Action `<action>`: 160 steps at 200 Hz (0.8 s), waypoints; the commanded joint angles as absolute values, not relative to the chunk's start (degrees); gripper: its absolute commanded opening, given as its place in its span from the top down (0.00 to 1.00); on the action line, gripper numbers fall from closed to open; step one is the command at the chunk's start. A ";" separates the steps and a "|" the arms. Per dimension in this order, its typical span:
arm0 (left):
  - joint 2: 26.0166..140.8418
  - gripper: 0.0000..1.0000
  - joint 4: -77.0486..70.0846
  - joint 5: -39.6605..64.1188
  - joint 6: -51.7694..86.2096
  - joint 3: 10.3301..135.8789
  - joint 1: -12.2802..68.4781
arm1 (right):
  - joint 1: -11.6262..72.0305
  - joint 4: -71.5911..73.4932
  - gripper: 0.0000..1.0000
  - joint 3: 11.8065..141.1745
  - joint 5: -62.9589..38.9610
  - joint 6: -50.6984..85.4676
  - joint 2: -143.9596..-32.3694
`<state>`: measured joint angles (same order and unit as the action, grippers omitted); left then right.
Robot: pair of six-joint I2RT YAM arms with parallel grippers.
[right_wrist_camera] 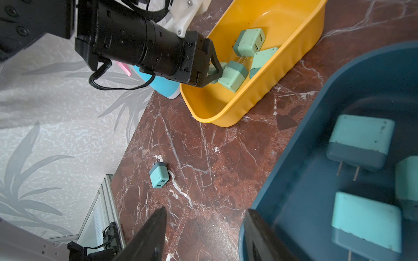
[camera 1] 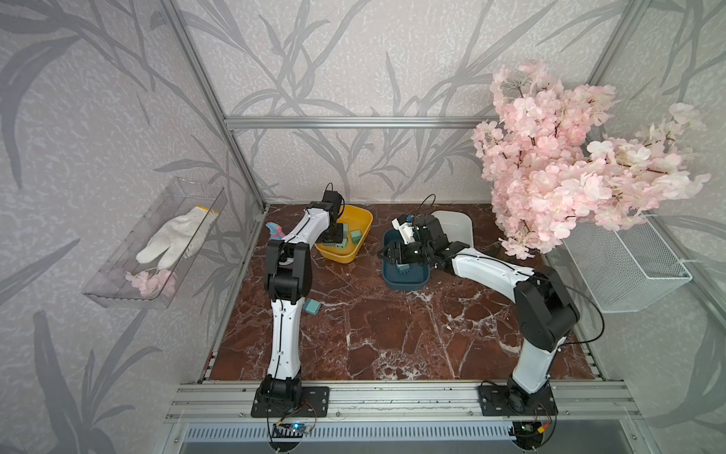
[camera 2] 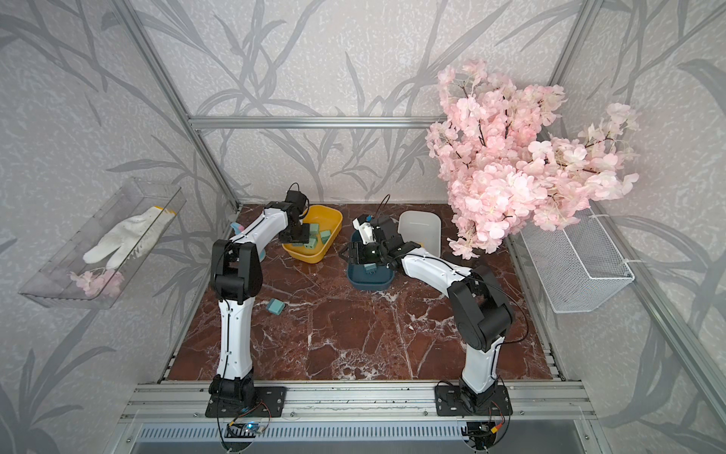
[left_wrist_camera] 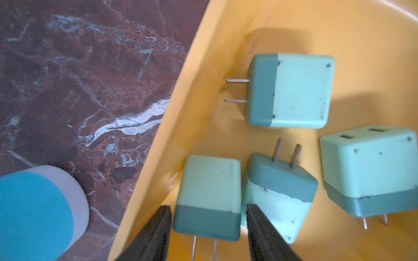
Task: Place the plugs by color into the storage box
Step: Place the plug in the storage box.
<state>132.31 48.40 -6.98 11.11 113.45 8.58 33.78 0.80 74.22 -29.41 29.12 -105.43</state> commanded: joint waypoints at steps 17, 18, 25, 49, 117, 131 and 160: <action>129.70 0.34 49.66 -3.21 11.51 113.81 8.88 | 33.52 3.02 0.41 75.57 -30.49 30.04 -106.54; 129.63 0.34 49.61 -3.10 11.51 113.82 8.88 | 33.50 3.05 0.41 75.58 -30.49 30.05 -106.58; 129.11 0.33 49.66 -2.80 11.88 113.90 8.96 | 33.55 3.07 0.41 75.60 -30.74 30.19 -106.70; 125.65 0.33 49.66 -3.09 12.68 113.62 8.99 | 33.61 1.99 0.42 76.75 -32.12 30.50 -106.81; 101.35 0.30 45.22 -3.91 15.39 95.83 9.14 | 43.24 -7.26 0.40 79.49 -26.21 26.18 -103.18; 95.55 0.30 44.66 -3.38 16.32 90.07 9.14 | 45.70 -10.09 0.40 81.66 -25.33 25.26 -102.78; 84.10 0.29 44.43 -4.55 17.59 77.98 9.06 | 50.93 -16.93 0.39 86.57 -21.96 21.74 -101.89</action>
<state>89.82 43.77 -3.99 15.55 85.97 8.95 48.03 -9.58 82.11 -25.69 25.82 -105.16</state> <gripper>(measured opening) 0.707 0.605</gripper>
